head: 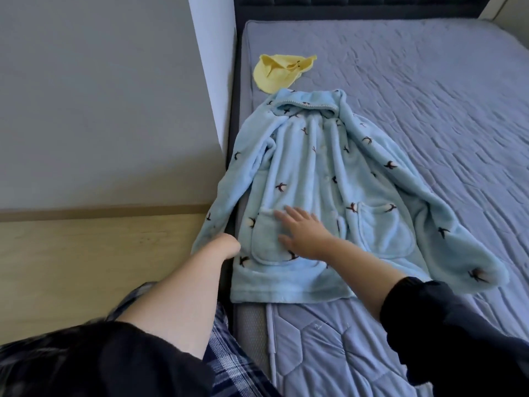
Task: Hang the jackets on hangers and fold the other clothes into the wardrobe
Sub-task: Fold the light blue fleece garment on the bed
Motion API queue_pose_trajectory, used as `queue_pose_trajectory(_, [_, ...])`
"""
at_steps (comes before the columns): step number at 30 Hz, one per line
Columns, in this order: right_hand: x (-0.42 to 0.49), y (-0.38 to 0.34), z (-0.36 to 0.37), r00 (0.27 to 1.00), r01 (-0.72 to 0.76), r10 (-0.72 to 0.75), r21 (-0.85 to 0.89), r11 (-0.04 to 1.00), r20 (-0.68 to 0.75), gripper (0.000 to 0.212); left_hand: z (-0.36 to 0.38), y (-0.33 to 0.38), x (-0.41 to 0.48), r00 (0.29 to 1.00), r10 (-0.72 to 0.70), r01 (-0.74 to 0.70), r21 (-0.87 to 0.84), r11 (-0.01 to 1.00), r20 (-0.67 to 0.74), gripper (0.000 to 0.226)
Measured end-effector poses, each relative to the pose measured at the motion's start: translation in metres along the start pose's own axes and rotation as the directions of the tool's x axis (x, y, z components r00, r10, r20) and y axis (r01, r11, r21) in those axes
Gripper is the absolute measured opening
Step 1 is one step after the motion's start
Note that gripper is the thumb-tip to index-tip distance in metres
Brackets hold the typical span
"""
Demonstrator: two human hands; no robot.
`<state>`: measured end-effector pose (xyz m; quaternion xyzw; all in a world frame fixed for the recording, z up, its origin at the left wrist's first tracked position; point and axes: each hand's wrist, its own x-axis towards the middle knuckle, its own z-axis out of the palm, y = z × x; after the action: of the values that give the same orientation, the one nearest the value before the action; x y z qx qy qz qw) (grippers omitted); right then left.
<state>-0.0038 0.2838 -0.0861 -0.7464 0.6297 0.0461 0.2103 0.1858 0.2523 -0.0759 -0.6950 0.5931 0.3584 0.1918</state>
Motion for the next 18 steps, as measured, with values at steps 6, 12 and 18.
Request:
queue_pose_trajectory(6, [0.023,-0.001,0.029,0.993,-0.064,0.056,-0.073,0.995,-0.104,0.049,0.01,-0.022,0.073,0.985,-0.112,0.17,-0.834,0.525,0.13,0.066])
queue_pose_trajectory(12, [0.06,0.003,0.013,0.981,-0.182,0.171,0.11,0.977,0.095,0.045,0.01,-0.047,0.139,0.977,-0.049,0.198,-0.968,-0.153,0.207,0.083])
queue_pose_trajectory(18, [0.075,-0.003,0.018,0.977,-0.194,0.193,0.008,0.981,0.092,0.055,-0.011,-0.052,0.14,0.934,-0.2,0.041,-0.644,-0.764,0.297,0.084])
